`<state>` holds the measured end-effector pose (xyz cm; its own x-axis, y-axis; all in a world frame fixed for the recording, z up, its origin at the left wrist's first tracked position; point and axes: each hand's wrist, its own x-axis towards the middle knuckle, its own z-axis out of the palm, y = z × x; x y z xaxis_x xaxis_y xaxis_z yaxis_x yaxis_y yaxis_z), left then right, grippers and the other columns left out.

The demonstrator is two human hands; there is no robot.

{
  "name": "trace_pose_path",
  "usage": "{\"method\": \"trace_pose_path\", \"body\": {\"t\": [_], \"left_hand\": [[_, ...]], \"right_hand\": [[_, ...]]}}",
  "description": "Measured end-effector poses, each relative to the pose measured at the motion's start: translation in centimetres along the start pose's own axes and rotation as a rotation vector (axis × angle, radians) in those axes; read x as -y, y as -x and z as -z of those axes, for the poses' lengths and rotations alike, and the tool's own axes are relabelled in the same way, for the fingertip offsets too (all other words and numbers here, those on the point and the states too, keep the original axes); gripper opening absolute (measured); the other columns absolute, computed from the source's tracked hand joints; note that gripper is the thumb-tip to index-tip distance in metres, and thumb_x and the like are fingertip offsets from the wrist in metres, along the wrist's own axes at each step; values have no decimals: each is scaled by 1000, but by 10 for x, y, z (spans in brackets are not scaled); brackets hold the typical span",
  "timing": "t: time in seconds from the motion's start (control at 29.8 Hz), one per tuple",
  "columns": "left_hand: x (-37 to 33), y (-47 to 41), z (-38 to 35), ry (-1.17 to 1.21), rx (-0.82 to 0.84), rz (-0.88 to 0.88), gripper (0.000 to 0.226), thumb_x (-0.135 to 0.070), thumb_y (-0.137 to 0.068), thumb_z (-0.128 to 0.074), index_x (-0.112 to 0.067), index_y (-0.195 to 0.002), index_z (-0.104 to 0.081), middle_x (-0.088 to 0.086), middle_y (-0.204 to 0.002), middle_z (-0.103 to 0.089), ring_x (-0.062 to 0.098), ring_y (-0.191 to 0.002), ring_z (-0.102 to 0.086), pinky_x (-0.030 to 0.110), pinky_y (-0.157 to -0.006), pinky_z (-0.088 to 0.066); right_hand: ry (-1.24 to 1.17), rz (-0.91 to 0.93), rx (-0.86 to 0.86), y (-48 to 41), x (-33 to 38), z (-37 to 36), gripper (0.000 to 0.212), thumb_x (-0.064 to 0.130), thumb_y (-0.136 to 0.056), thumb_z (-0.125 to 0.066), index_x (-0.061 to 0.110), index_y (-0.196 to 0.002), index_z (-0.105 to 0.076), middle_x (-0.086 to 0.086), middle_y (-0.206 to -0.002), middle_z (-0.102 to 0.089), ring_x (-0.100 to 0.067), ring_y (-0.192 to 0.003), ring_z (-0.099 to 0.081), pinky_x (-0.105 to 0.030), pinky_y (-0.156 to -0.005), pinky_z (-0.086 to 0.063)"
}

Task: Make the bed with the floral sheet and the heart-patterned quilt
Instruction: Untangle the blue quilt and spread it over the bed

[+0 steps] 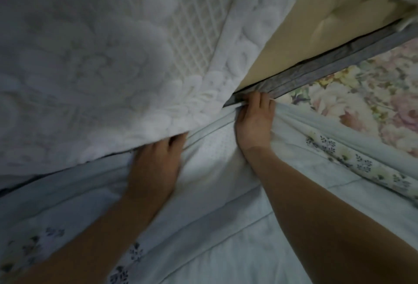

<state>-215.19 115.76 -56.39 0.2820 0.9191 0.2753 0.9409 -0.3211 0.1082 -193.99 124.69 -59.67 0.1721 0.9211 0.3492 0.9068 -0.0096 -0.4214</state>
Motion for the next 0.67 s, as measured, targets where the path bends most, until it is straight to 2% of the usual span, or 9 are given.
{"method": "trace_pose_path", "body": {"t": [0.1, 0.17, 0.23, 0.3, 0.37, 0.4, 0.47, 0.57, 0.67], "left_hand": [[-64, 6, 16, 149, 7, -156, 46, -1, -91, -36, 0, -129, -61, 20, -129, -60, 38, -116, -59, 52, -102, -46], [-97, -16, 12, 167, 141, -222, 56, -6, -81, -31, 2, -124, -64, 19, -128, -62, 35, -119, -60, 50, -103, -47], [-104, -41, -1, 160, 270, -218, 55, -15, -80, -33, 0, -122, -66, 19, -127, -63, 34, -117, -61, 48, -102, -47], [-90, -53, -13, 82, 358, -259, 59, -32, -90, -35, -6, -140, -52, 15, -146, -49, 30, -132, -50, 47, -111, -38], [-67, -40, -23, 19, 362, -381, 62, -42, -96, -32, -13, -151, -36, 8, -159, -30, 27, -145, -33, 45, -117, -28], [-58, -29, -22, 13, 377, -401, 62, -44, -98, -32, -16, -153, -33, 6, -160, -27, 26, -147, -27, 44, -119, -24], [-42, -15, -15, -29, 372, -404, 60, -46, -99, -31, -20, -153, -32, 3, -162, -24, 26, -149, -21, 44, -120, -19], [-46, -10, -9, -63, 328, -371, 54, -37, -97, -34, -19, -147, -45, 7, -158, -33, 29, -147, -26, 48, -119, -22], [-99, -22, -6, 61, 165, -302, 53, -13, -81, -34, -3, -122, -66, 18, -141, -53, 37, -136, -44, 50, -112, -31]], "right_hand": [[-83, -47, 90, -5, 4, 20, 34, -2, -74, -48, -3, -106, -59, -23, -104, -56, -40, -90, -52, -46, -83, -44], [-134, -39, 127, -8, 0, 51, 45, 2, -74, -40, 0, -115, -60, -21, -112, -57, -40, -91, -54, -43, -79, -44], [-64, 40, 118, 3, -15, 77, 45, 10, -83, -39, 6, -123, -59, -16, -119, -60, -38, -94, -58, -41, -78, -46], [98, 130, 154, 22, -39, 86, 45, 24, -97, -35, 11, -135, -54, -13, -135, -58, -35, -114, -58, -47, -94, -44], [165, 185, 210, 40, -60, 72, 49, 30, -103, -29, 16, -149, -42, -7, -154, -40, -29, -140, -40, -52, -114, -27], [157, 190, 214, 45, -68, 65, 50, 31, -104, -28, 18, -151, -37, -4, -158, -34, -27, -144, -33, -51, -118, -20], [131, 185, 214, 44, -73, 54, 50, 32, -104, -27, 20, -153, -34, -2, -159, -30, -25, -146, -30, -50, -120, -16], [146, 182, 219, 47, -76, 52, 51, 33, -104, -27, 20, -153, -33, -2, -159, -30, -25, -146, -30, -50, -119, -16], [128, 184, 254, 50, -71, 55, 52, 32, -104, -28, 19, -153, -33, -3, -159, -30, -25, -146, -29, -51, -119, -17]]}}
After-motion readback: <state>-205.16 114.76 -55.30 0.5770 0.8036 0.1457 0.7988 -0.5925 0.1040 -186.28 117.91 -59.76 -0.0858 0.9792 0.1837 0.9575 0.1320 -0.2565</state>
